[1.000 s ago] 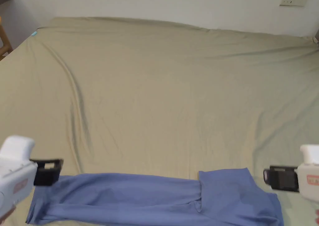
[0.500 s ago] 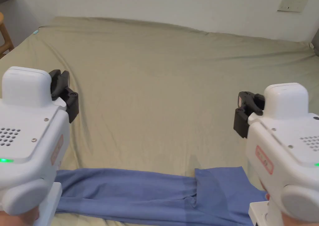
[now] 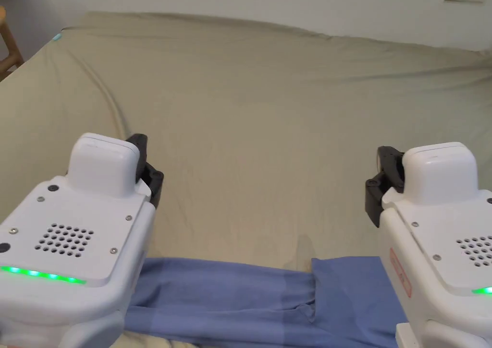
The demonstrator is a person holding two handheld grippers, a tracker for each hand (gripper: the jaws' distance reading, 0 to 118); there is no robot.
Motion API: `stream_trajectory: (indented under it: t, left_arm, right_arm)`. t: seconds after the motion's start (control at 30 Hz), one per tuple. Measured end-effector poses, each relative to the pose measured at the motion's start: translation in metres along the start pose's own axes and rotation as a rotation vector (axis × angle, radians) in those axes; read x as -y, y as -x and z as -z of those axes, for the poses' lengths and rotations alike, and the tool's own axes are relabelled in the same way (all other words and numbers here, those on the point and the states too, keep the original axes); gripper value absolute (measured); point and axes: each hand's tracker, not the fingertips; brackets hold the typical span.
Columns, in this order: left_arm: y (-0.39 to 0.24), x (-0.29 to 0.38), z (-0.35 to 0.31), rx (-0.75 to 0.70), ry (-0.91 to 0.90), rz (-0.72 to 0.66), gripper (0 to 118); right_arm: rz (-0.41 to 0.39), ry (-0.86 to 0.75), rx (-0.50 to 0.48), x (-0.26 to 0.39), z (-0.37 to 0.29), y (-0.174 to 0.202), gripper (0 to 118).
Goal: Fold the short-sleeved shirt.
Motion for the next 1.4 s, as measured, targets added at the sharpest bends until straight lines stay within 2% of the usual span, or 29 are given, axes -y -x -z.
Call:
stream_trajectory:
  t: [0.1, 0.13, 0.23, 0.33, 0.37, 0.4, 0.43, 0.47, 0.5, 0.57, 0.67, 0.8, 0.87, 0.97, 1.07, 1.17, 1.2, 1.23, 1.27, 1.3, 1.33, 1.37, 1.4]
  left_arm:
    - [0.012, 0.039, 0.02, 0.04, 0.18, -0.01, 0]
    - [0.021, 0.057, 0.027, 0.069, 0.25, -0.062, 0]
    - [0.062, 0.12, 0.047, 0.255, 0.459, -0.361, 0]
    - [0.103, 0.174, 0.059, 0.359, 0.668, -0.536, 0]
    - [0.116, 0.188, 0.06, 0.354, 0.708, -0.581, 7]
    - [0.132, 0.201, 0.061, 0.354, 0.752, -0.624, 29]
    - [0.15, 0.213, 0.062, 0.361, 0.766, -0.676, 79]
    - [0.162, 0.222, 0.064, 0.362, 0.786, -0.703, 110]
    - [0.175, 0.231, 0.065, 0.33, 0.777, -0.719, 117]
    - [0.197, 0.244, 0.066, 0.332, 0.722, -0.775, 116]
    - [0.217, 0.249, 0.072, 0.332, 0.755, -0.899, 116]
    - [0.22, 0.262, 0.076, 0.454, 0.809, -0.966, 116]
    - [0.219, 0.263, 0.078, 0.551, 0.771, -1.029, 116]
    - [0.219, 0.292, 0.095, 0.706, 0.808, -1.241, 116]
    - [0.195, 0.295, 0.105, 0.805, 0.786, -1.237, 116]
    - [0.175, 0.299, 0.112, 0.841, 0.811, -1.251, 115]
    - [0.164, 0.292, 0.112, 0.83, 0.817, -1.236, 109]
    - [0.161, 0.289, 0.111, 0.801, 0.828, -1.219, 74]
    - [0.161, 0.291, 0.113, 0.731, 0.859, -1.192, 21]
    - [0.16, 0.295, 0.114, 0.609, 0.93, -1.122, 5]
    - [0.163, 0.301, 0.119, 0.551, 0.974, -1.061, 5]
    - [0.163, 0.303, 0.117, 0.694, 0.913, -1.189, 5]
    - [0.163, 0.298, 0.117, 0.678, 0.91, -1.218, 5]
  right_arm:
    - [-0.006, 0.068, -0.021, 0.017, 0.01, -0.002, 0]
    - [-0.007, 0.094, -0.028, 0.023, 0.013, -0.003, 0]
    - [-0.032, 0.168, -0.048, 0.042, 0.024, -0.006, 0]
    - [-0.037, 0.211, -0.059, 0.054, 0.033, -0.011, 0]
    - [-0.046, 0.218, -0.048, 0.057, 0.034, -0.011, 0]
    - [-0.061, 0.227, -0.037, 0.059, 0.035, -0.011, 0]
    - [-0.07, 0.234, -0.035, 0.062, 0.036, -0.011, 0]
    - [-0.074, 0.242, -0.039, 0.063, 0.037, -0.01, 0]
    - [-0.077, 0.256, -0.051, 0.064, 0.036, -0.009, 0]
    - [-0.089, 0.27, -0.065, 0.066, 0.036, -0.006, 0]
    - [-0.122, 0.281, -0.071, 0.066, 0.034, -0.001, 0]
    - [-0.11, 0.282, -0.073, 0.063, 0.031, 0.0, 0]
    - [-0.102, 0.285, -0.073, 0.062, 0.031, 0.0, 0]
    - [-0.086, 0.292, -0.084, 0.06, 0.031, 0.002, 0]
    - [-0.082, 0.292, -0.097, 0.059, 0.03, 0.006, 0]
    - [-0.089, 0.288, -0.104, 0.056, 0.028, 0.008, 0]
    - [-0.09, 0.288, -0.108, 0.055, 0.028, 0.008, 0]
    - [-0.092, 0.286, -0.11, 0.053, 0.027, 0.008, 0]
    - [-0.095, 0.284, -0.111, 0.052, 0.027, 0.008, 0]
    - [-0.098, 0.279, -0.111, 0.051, 0.026, 0.007, 0]
    - [-0.1, 0.275, -0.11, 0.05, 0.025, 0.007, 0]
    - [-0.1, 0.274, -0.109, 0.049, 0.025, 0.006, 0]
    - [-0.099, 0.273, -0.109, 0.048, 0.024, 0.005, 0]
